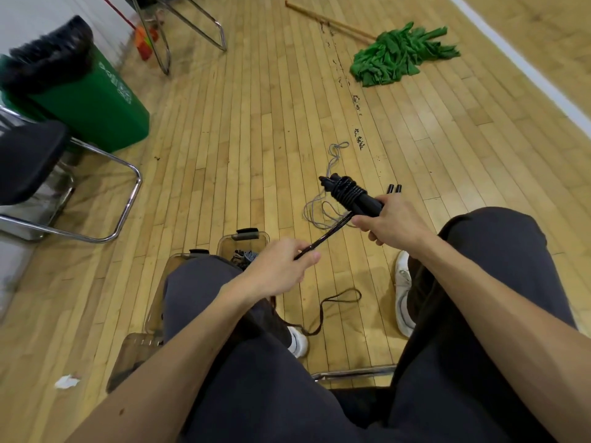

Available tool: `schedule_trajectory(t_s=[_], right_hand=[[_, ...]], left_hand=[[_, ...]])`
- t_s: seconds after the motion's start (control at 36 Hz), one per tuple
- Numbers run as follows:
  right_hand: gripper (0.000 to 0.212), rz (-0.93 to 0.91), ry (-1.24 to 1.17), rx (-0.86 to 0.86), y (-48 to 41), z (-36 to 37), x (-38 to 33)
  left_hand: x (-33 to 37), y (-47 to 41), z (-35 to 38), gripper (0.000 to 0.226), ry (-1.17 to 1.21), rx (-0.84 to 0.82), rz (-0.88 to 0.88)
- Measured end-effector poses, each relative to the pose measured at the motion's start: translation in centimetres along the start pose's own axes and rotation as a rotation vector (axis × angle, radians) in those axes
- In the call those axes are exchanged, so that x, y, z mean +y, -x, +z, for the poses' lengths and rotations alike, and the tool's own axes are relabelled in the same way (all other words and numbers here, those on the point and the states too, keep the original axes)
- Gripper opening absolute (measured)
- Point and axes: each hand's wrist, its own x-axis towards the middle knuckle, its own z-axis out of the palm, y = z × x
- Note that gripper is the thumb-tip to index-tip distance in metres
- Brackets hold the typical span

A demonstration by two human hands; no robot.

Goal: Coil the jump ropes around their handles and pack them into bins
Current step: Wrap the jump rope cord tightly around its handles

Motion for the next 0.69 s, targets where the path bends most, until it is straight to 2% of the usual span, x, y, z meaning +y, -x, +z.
schedule_trajectory(t_s=[0.14, 0.28, 0.39, 0.53, 0.69], right_hand=[[0.040, 0.032, 0.012, -0.014, -0.1, 0.0, 0.2], [0.035, 0.047, 0.018, -0.054, 0.2, 0.3, 0.0], [0.029, 0.046, -0.003, -0.086, 0.5, 0.6, -0.3], [0.028, 0.115, -0.021, -0.259, 1.0, 0.8, -0.1], [0.020, 0.143, 0.069, -0.471, 1.9, 0.5, -0.6]], left_hand=[[2.5, 0.9, -1.7, 0.023, -0.346, 0.155, 0.142], [4.7, 1.2, -2.7, 0.031, -0.643, 0.178, 0.248], [6.5, 0.9, -3.9, 0.033, -0.787, 0.191, 0.318], [8.5, 0.0, -5.6, 0.025, -0.933, 0.102, 0.368], [9.9, -1.7, -6.8, 0.033, -0.975, -0.053, 0.439]])
